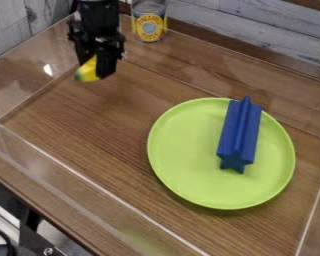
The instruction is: Put the banana in the green plate
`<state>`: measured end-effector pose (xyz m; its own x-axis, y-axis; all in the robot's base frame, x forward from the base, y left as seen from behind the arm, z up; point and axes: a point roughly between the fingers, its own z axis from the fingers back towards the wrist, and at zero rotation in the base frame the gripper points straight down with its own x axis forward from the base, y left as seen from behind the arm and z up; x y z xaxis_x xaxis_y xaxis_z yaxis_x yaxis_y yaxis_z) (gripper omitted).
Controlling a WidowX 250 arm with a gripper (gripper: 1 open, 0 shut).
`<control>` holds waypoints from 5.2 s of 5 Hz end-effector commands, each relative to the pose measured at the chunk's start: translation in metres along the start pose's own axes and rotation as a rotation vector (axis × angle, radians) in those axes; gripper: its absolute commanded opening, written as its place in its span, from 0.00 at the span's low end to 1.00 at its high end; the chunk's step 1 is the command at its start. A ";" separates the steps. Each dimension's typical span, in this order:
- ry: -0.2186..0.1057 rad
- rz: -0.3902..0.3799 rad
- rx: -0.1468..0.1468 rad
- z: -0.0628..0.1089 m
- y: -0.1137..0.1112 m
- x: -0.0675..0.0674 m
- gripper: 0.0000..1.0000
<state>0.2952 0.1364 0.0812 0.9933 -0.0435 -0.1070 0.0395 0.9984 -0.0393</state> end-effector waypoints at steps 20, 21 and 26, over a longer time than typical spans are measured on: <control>-0.140 -0.061 -0.034 0.020 -0.255 -0.068 0.00; -0.143 -0.055 -0.041 0.016 -0.253 -0.067 0.00; -0.160 -0.048 -0.072 0.003 -0.248 -0.061 0.00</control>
<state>0.2212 -0.1083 0.0945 0.9958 -0.0864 0.0301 0.0891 0.9906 -0.1041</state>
